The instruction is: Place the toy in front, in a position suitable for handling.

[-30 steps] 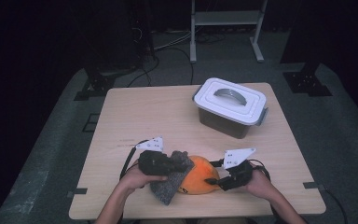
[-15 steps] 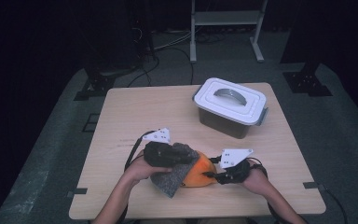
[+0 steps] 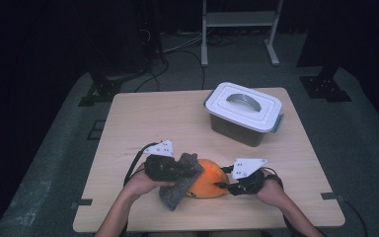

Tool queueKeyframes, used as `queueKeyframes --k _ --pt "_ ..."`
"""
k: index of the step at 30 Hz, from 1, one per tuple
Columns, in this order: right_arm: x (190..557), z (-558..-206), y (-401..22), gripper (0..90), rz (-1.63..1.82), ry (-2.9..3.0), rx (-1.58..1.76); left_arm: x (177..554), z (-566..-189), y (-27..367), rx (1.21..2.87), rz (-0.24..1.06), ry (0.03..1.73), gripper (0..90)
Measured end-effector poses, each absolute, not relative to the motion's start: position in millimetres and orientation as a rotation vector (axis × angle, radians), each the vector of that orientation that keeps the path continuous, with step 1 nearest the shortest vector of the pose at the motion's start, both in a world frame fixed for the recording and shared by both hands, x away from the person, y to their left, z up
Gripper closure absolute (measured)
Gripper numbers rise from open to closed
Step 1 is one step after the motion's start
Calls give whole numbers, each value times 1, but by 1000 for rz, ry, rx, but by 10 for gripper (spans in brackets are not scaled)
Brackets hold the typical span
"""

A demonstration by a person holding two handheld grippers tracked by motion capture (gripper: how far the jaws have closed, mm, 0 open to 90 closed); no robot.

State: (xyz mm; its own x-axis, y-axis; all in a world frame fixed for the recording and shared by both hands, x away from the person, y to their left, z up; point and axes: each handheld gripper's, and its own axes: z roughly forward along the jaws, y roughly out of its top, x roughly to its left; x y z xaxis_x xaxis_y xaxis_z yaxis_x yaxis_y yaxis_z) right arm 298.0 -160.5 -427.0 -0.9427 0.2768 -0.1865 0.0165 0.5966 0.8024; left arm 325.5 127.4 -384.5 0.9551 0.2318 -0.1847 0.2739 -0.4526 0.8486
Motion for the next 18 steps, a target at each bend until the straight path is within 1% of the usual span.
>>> queueKeyframes --k 6,9,10,11,14,15,16,18 --pt "295 -426 -158 540 1267 2530 219 328 -367 100 2074 -27 288 785" --pt "295 -426 -158 537 1262 2530 224 330 -368 91 2110 -18 274 786" --pt "295 -427 -159 528 1259 2533 230 331 -374 85 2146 -21 277 785" --pt "296 -427 -160 509 1257 2537 236 331 -378 84 2142 -29 289 786" --pt "298 -428 -162 371 1272 2559 281 330 -384 85 2141 -65 304 786" --pt "299 -428 -162 342 1283 2568 293 328 -385 86 2132 -79 303 785" --pt "299 -428 -162 334 1284 2577 299 327 -385 86 2137 -89 299 784" --pt "297 -429 -158 355 1266 2577 272 325 -386 86 2146 -104 289 783"
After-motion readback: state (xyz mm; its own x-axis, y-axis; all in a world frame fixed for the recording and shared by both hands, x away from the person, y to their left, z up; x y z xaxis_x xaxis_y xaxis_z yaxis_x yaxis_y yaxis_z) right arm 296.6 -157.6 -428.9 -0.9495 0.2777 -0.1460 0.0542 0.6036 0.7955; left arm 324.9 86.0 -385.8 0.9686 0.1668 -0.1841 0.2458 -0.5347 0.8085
